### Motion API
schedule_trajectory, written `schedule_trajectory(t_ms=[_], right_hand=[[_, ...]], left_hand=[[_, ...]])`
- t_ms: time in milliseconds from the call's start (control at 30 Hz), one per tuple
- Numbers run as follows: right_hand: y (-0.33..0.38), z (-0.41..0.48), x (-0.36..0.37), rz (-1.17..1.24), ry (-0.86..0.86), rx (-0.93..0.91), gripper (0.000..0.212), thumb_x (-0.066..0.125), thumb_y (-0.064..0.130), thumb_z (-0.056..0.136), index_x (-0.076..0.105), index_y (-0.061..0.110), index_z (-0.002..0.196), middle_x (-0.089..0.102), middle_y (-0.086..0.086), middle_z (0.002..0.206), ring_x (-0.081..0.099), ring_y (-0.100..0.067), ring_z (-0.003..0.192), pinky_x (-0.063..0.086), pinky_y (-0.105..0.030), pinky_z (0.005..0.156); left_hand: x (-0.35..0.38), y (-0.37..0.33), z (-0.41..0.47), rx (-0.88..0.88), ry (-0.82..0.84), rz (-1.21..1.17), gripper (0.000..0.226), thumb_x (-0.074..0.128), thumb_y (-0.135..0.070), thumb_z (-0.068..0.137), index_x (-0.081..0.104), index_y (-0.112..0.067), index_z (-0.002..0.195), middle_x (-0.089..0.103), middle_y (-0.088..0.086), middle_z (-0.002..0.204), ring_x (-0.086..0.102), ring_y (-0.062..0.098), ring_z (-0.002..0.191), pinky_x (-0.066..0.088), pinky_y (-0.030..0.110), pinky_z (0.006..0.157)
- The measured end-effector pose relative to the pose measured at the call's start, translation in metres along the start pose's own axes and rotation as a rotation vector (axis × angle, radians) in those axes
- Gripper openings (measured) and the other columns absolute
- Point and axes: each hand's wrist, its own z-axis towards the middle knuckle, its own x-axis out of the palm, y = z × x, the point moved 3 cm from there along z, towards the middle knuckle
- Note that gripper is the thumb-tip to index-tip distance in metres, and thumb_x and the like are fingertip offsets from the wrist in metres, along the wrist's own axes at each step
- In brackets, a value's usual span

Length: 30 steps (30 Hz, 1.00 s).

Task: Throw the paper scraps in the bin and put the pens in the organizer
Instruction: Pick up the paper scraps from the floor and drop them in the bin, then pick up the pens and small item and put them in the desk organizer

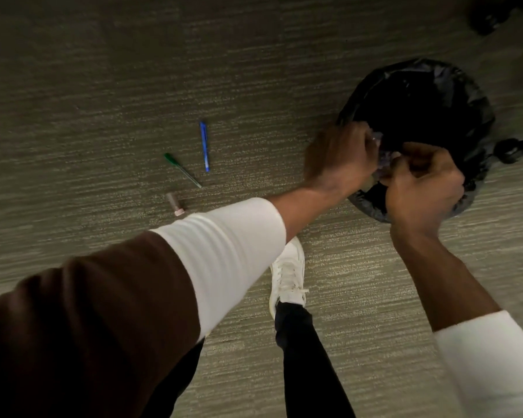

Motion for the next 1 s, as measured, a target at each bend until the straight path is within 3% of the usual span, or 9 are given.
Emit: schedule_trajectory(t_ms=[67,200,333,467,667,800,933,1000], right_hand=[[0.000,-0.008,0.009,0.032,0.055,-0.017,0.021,0.068,0.024,0.087,0.080,0.019,0.103,0.080,0.005,0.086,0.079,-0.012,0.076,0.067,-0.044,0.077],[0.005,-0.030,0.044,0.078,0.151,-0.097,0.013,0.071,0.024,0.085,0.079,0.024,0.095,0.079,0.011,0.081,0.077,-0.009,0.073,0.065,-0.043,0.070],[0.011,-0.055,0.101,0.186,0.372,-0.134,0.016,0.064,0.013,0.089,0.076,0.009,0.099,0.078,-0.008,0.084,0.076,-0.030,0.073,0.061,-0.056,0.066],[0.023,-0.076,0.164,-0.002,0.506,-0.286,0.028,0.053,0.029,0.084,0.077,0.018,0.093,0.079,-0.001,0.081,0.077,-0.022,0.071,0.063,-0.047,0.068],[0.004,-0.092,0.258,-0.293,0.726,-0.529,0.015,0.065,0.012,0.089,0.079,0.014,0.094,0.081,-0.005,0.091,0.076,-0.025,0.084,0.058,-0.036,0.079],[-0.020,-0.085,0.308,-0.491,0.830,-0.494,0.013,0.064,0.020,0.096,0.076,0.017,0.099,0.080,-0.006,0.103,0.075,-0.028,0.098,0.061,-0.035,0.088],[-0.027,-0.080,0.361,-0.544,0.832,-0.494,0.015,0.067,0.026,0.097,0.075,0.013,0.100,0.079,-0.010,0.108,0.074,-0.029,0.104,0.062,-0.040,0.093],[-0.022,-0.079,0.390,-0.576,0.843,-0.503,0.026,0.069,0.034,0.098,0.077,0.012,0.108,0.079,-0.012,0.115,0.074,-0.032,0.111,0.061,-0.044,0.097]], left_hand=[[0.002,0.014,-0.004,-0.026,-0.009,-0.040,0.021,0.059,-0.035,0.099,0.078,-0.026,0.097,0.080,0.002,0.094,0.075,0.027,0.086,0.055,0.033,0.066],[-0.001,0.068,-0.017,-0.108,-0.053,-0.004,0.023,0.058,-0.041,0.096,0.075,-0.026,0.097,0.081,0.001,0.091,0.076,0.029,0.083,0.051,0.033,0.064],[-0.014,0.152,-0.033,-0.243,-0.093,0.038,0.025,0.060,-0.046,0.097,0.074,-0.025,0.094,0.081,-0.001,0.093,0.077,0.027,0.088,0.060,0.035,0.073],[-0.032,0.248,-0.051,-0.376,-0.079,0.176,0.030,0.059,-0.045,0.099,0.073,-0.019,0.093,0.081,0.004,0.101,0.076,0.030,0.098,0.061,0.037,0.083],[-0.045,0.371,-0.082,-0.647,0.005,0.383,0.036,0.055,-0.041,0.101,0.074,-0.011,0.108,0.075,0.016,0.119,0.071,0.040,0.114,0.058,0.044,0.089],[-0.034,0.431,-0.087,-0.855,0.036,0.312,0.062,0.062,-0.059,0.097,0.067,-0.004,0.124,0.070,0.021,0.130,0.067,0.040,0.122,0.054,0.043,0.096],[-0.017,0.468,-0.073,-0.847,-0.019,0.193,0.064,0.063,-0.079,0.084,0.064,-0.015,0.083,0.075,0.020,0.110,0.071,0.038,0.106,0.052,0.037,0.083],[-0.009,0.480,-0.064,-0.826,-0.029,0.164,0.067,0.064,-0.083,0.079,0.070,-0.018,0.090,0.076,0.016,0.111,0.071,0.037,0.106,0.056,0.042,0.089]])
